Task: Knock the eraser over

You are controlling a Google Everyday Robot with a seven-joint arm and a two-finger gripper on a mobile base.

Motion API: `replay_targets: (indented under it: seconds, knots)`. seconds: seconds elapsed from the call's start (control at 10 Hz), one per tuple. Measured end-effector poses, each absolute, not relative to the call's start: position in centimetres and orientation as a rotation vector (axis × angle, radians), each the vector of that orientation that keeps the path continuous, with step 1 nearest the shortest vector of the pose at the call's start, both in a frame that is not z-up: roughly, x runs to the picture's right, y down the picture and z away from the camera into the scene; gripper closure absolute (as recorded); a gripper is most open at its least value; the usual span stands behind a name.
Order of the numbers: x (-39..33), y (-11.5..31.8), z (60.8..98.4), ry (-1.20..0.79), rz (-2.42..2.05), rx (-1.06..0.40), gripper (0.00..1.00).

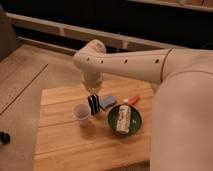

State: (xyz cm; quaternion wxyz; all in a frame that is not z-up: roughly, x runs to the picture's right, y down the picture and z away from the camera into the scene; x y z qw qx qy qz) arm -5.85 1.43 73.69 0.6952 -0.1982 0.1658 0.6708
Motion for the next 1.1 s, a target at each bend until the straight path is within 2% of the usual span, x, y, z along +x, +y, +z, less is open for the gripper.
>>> replay_targets:
  seconds: [0.4,1.1]
  knots:
    - [-1.7,4.0,75.6,0.536,1.55,-0.402,1.0]
    - [-3.2,7.8,79.9,0.684,1.509,-0.487,1.0]
